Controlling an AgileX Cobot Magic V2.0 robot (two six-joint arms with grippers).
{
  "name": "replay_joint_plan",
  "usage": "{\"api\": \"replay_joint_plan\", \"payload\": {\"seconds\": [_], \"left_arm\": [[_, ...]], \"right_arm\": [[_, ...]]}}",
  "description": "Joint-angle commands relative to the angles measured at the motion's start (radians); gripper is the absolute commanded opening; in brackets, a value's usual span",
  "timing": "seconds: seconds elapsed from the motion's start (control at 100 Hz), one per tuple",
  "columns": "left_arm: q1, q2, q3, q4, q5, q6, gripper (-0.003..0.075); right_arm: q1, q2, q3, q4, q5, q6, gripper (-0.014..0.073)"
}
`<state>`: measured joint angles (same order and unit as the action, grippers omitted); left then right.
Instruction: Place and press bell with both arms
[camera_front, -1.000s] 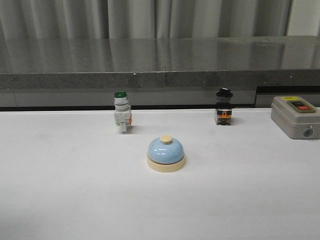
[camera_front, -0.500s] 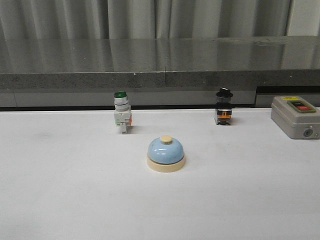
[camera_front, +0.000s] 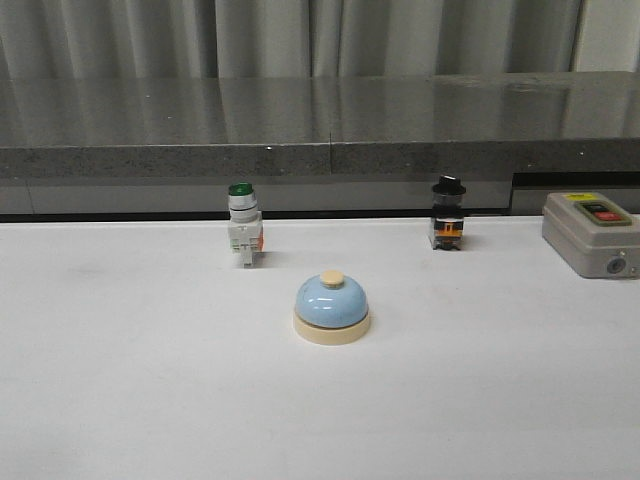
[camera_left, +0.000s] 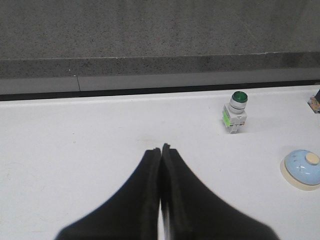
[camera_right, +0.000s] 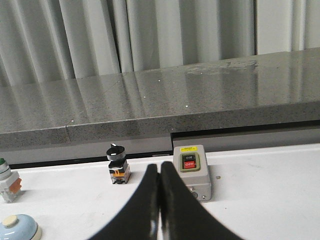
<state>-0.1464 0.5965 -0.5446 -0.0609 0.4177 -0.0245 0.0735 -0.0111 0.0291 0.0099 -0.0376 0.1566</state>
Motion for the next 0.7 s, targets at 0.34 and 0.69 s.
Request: {"api": "replay_joint_plan", "payload": {"seconds": [0.34,0.69], "left_arm": [[0.002,0.0,-0.018,0.019,-0.095,-0.003,-0.0021],[0.011,-0.14,0.217,0.128,-0.489,-0.003,-0.0021]], "right_arm": [[-0.007,-0.019,-0.02,-0.01,-0.084,-0.001,-0.0064],[-0.007,-0.019,-0.02,-0.01,-0.084,-0.001,-0.0064]]}}
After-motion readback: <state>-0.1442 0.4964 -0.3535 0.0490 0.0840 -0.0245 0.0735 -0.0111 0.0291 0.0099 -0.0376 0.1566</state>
